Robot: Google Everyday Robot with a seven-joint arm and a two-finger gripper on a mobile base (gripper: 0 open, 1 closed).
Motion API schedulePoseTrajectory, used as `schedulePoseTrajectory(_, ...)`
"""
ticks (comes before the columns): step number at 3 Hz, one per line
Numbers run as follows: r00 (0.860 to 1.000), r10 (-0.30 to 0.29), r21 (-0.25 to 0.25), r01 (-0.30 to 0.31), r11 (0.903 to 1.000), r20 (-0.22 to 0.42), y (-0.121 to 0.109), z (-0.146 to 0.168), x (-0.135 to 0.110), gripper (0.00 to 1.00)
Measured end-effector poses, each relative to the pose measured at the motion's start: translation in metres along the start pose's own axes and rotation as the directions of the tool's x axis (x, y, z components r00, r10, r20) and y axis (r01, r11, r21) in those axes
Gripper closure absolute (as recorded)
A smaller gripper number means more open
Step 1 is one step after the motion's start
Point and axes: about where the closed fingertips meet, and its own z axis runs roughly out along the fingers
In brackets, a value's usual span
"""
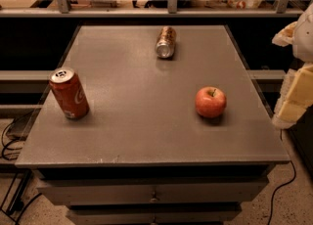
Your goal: Pick apple
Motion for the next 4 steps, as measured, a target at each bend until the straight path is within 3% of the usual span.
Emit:
schedulePoseTrajectory(2,1.000,0.000,0.001,0.000,1.0000,0.029,-0.001,0.002,-0.003,0.00)
schedulePoseTrajectory(4,0.988,0.001,-0.044,0.006,0.9990,0.157,-0.005,0.044,-0.017,0.00)
